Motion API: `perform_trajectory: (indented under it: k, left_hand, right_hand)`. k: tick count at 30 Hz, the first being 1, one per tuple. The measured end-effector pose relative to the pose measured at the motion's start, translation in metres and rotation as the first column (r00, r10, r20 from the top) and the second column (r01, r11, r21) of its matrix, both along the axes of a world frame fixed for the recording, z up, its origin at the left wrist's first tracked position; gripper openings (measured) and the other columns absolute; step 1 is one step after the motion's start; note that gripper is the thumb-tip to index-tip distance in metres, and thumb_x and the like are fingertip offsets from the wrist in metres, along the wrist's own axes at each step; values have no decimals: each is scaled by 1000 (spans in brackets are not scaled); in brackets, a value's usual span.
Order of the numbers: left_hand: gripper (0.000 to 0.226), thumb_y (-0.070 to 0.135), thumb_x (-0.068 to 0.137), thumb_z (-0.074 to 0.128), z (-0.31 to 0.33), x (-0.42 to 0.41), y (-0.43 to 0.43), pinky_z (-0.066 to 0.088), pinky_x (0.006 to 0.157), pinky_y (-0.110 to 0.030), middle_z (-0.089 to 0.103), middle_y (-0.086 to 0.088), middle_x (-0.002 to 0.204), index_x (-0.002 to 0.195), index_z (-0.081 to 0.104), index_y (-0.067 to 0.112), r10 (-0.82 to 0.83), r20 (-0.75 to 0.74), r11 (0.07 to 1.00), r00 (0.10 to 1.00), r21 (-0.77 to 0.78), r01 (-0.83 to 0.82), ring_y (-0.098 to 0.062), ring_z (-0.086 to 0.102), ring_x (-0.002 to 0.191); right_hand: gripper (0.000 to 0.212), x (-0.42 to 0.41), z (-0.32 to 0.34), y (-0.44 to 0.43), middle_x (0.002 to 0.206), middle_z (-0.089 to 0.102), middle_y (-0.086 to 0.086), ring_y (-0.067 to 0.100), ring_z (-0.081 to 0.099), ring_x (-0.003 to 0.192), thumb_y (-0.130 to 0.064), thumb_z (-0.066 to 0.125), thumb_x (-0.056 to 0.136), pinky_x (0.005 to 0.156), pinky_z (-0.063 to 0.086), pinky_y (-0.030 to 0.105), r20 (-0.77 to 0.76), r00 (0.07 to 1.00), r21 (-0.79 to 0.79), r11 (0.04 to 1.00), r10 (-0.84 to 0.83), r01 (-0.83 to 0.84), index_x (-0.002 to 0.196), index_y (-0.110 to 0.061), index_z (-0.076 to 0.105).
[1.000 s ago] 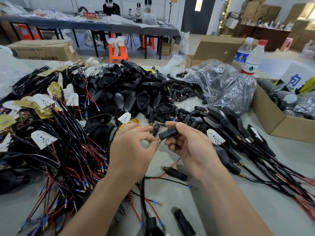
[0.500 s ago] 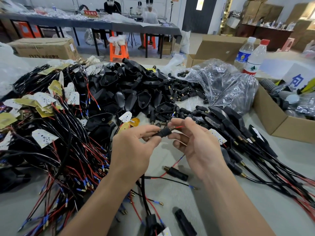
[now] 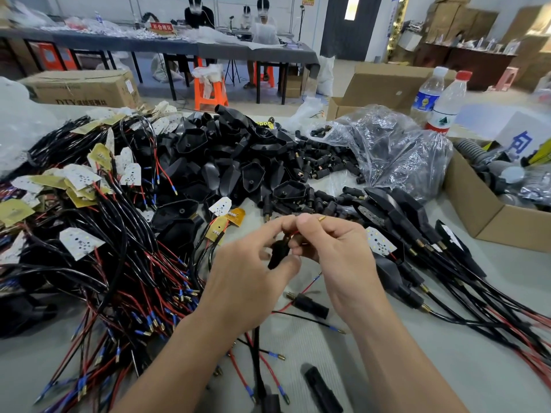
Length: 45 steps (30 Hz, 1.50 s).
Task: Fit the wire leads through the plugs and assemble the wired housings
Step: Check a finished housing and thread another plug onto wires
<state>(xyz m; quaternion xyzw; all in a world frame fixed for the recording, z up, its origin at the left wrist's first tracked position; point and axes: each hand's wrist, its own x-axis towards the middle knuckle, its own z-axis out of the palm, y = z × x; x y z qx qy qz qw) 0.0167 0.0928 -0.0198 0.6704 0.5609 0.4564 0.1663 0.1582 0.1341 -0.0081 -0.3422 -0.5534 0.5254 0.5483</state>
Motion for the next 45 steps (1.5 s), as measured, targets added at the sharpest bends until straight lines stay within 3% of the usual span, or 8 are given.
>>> perform_trajectory:
  k: [6, 12, 20, 24, 28, 31, 37, 45]
  left_hand:
    - [33, 32, 84, 79, -1, -1, 6, 60, 68, -36, 75, 10, 75, 108, 71, 52, -33, 290, 995, 957, -81, 59, -14, 71, 67]
    - [16, 31, 86, 82, -2, -6, 10, 50, 61, -13, 75, 11, 73, 101, 78, 37, 34, 289, 987, 957, -157, 12, -2, 69, 64]
    - [10, 26, 84, 80, 0, -12, 13, 52, 64, -30, 72, 1, 64, 79, 83, 35, 24, 352, 936, 936, -335, 103, -10, 62, 62]
    - [22, 14, 92, 74, 3, -21, 17, 55, 62, -18, 79, -1, 81, 82, 84, 30, 252, 634, 937, 731, -349, -20, -8, 65, 65]
    - [25, 8, 95, 68, 6, -28, 19, 56, 59, -21, 79, -8, 85, 88, 85, 24, 299, 777, 938, 554, -346, -21, -14, 67, 63]
    - [23, 11, 96, 67, 7, -27, 18, 56, 60, -20, 79, -6, 85, 87, 85, 23, 260, 801, 944, 540, -329, 32, -14, 70, 68]
    - [23, 9, 94, 69, 5, -27, 19, 58, 69, -24, 80, -7, 96, 82, 84, 21, 313, 796, 941, 518, -334, -56, -20, 73, 91]
    - [19, 15, 93, 73, 7, -24, 20, 60, 63, -22, 80, -8, 88, 79, 84, 18, 338, 840, 939, 425, -331, -92, -13, 74, 77]
  right_hand:
    - [14, 0, -7, 3, 85, 79, 0, 11, 73, 85, -22, 71, 89, 75, 55, 24, 112, 993, 80, 997, -22, 13, 85, -24, 83]
    - [13, -4, -8, 1, 84, 79, 4, 26, 76, 86, -22, 71, 89, 86, 61, 52, 120, 992, 58, 997, -49, 42, 85, -24, 84]
    - [13, -6, -6, -1, 101, 79, -9, 4, 72, 100, -19, 71, 94, 84, 54, 19, 150, 984, 69, 994, -99, 89, 97, -22, 83]
    - [37, 7, -5, 3, 76, 75, -10, -2, 60, 66, -54, 58, 86, 70, 49, 26, 266, 906, -47, 934, -329, 353, 77, -24, 79]
    - [39, 6, -11, 5, 61, 71, -4, 7, 57, 49, -46, 57, 92, 62, 50, 36, 542, 801, -80, 933, -255, 351, 67, -21, 73]
    - [26, -11, -13, 1, 74, 75, 2, 12, 61, 51, -22, 58, 100, 54, 48, 33, 446, 882, -125, 966, -149, 226, 80, -19, 74]
    - [36, 0, 7, -4, 91, 75, 17, 17, 56, 65, -1, 45, 95, 59, 38, 26, -206, 978, -302, 950, 17, -80, 86, -11, 79]
    - [21, 3, 4, -3, 68, 64, 4, 14, 50, 70, -17, 66, 86, 68, 39, 26, 7, 993, -210, 971, 120, -116, 71, -8, 77]
